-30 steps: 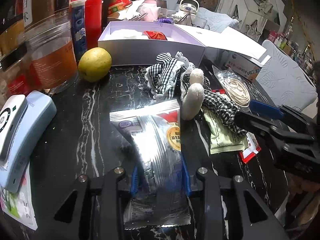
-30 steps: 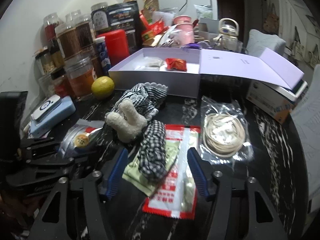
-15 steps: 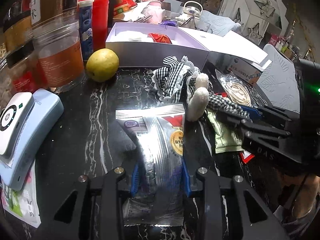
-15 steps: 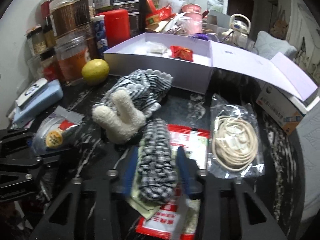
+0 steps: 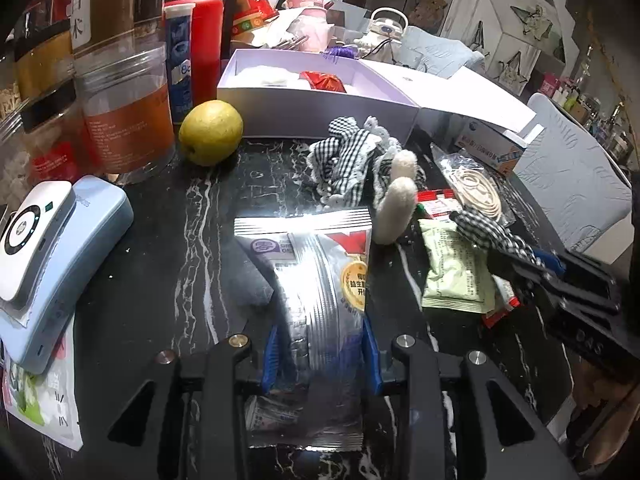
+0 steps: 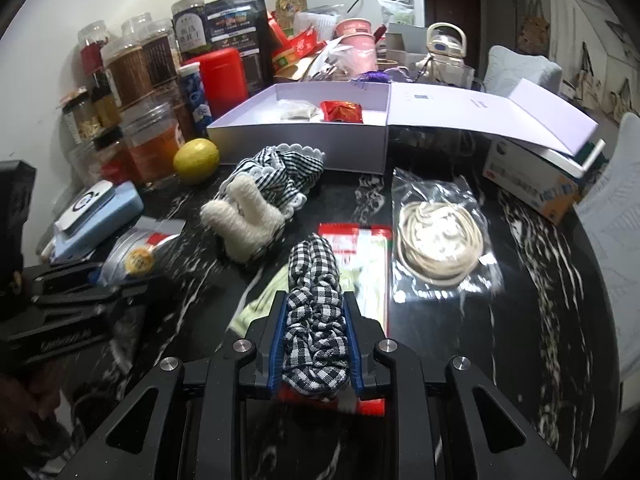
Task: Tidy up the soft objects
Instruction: 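Carry the foil bag and scrunchie over the gift box with both grippers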
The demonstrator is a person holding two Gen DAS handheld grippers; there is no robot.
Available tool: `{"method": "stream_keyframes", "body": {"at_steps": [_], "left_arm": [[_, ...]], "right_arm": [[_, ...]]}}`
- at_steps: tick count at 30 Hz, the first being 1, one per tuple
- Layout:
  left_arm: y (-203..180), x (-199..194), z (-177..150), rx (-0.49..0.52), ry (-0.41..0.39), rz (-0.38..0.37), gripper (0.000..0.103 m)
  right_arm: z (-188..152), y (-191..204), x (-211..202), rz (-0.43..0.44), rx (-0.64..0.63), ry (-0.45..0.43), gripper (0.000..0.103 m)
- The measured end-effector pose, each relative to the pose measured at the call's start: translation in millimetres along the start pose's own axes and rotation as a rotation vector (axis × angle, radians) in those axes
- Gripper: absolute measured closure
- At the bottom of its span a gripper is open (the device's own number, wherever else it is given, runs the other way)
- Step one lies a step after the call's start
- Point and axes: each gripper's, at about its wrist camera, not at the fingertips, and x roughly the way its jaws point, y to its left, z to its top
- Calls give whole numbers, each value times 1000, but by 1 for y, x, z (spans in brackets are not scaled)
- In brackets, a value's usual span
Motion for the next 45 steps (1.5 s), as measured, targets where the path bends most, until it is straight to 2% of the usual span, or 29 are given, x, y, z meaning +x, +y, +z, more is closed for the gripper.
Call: {"method": "stream_keyframes", "body": {"at_steps": [13,23,35,41,45], "left_arm": [[-26,-30,7,59,-78,-39,70],[-35,-55,28,81,-178,-56,70],[-47,-89,79,132,-358,-86,70],[-56,-103,117,163,-448,-82,70],[-61,-111,147,178,-496,-84,70]], "right_arm": [[-15,3,-31,25,15,-48,78],[4,4,-54,56,4,-136,78],[61,-2,-81,82,-41,-255,78],[98,-5,-95,63,-75,-322,78],[127,-8,-98,87,-92,-361,78]]}}
